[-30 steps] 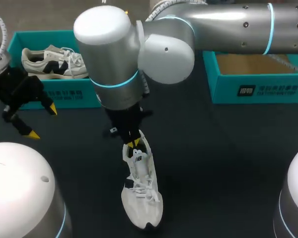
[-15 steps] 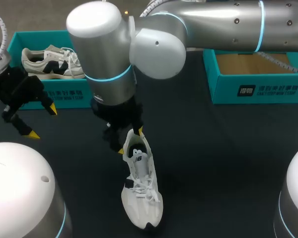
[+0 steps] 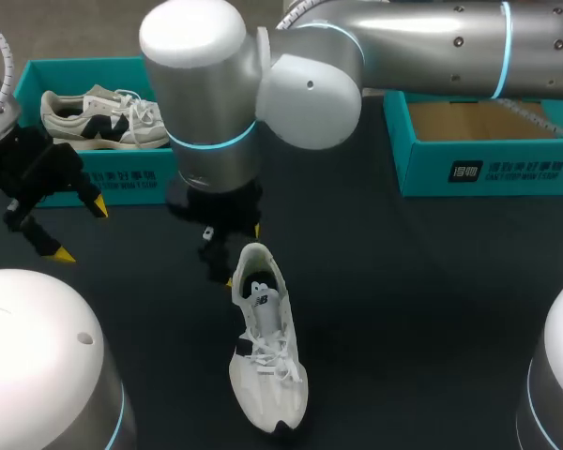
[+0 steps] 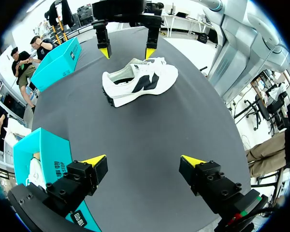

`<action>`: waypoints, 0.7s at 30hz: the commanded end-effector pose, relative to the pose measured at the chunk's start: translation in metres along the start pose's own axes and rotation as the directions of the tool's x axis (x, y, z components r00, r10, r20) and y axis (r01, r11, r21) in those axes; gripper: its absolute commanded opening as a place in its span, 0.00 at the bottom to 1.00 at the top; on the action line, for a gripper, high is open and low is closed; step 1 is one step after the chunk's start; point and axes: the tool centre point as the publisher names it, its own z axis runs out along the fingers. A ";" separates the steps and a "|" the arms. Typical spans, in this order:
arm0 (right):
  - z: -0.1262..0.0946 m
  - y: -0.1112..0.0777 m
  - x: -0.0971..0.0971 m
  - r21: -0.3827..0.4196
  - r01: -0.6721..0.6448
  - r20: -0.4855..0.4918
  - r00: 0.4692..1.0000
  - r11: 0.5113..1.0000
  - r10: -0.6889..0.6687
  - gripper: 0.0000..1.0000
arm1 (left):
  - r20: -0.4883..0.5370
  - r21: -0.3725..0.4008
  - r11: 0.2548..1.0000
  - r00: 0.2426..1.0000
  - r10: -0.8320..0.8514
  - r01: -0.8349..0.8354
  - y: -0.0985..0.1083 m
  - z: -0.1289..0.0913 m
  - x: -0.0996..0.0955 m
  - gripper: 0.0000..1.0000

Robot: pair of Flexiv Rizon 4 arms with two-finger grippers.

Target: Take the shoe out of the shoebox, open the shoe tongue, remove and reinsert the insole, then place the shoe into the shoebox

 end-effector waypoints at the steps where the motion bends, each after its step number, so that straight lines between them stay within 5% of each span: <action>1: 0.005 -0.008 -0.007 -0.200 0.392 -0.021 0.915 0.898 -0.404 1.00 | 0.000 -0.001 1.000 1.000 0.000 0.000 0.000 0.000 0.001 1.00; 4: 0.007 -0.009 -0.008 -0.190 0.509 0.035 0.858 0.840 -0.512 1.00 | 0.000 -0.001 1.000 1.000 0.000 0.000 0.000 0.000 0.001 1.00; 6: 0.006 -0.009 -0.007 -0.105 0.573 0.084 0.820 0.813 -0.566 1.00 | 0.000 -0.001 1.000 1.000 0.000 0.000 0.000 0.000 0.001 1.00; 21: 0.006 -0.009 -0.007 -0.105 0.573 0.084 0.820 0.813 -0.566 1.00 | 0.000 -0.001 1.000 1.000 0.000 0.000 0.000 0.000 0.001 1.00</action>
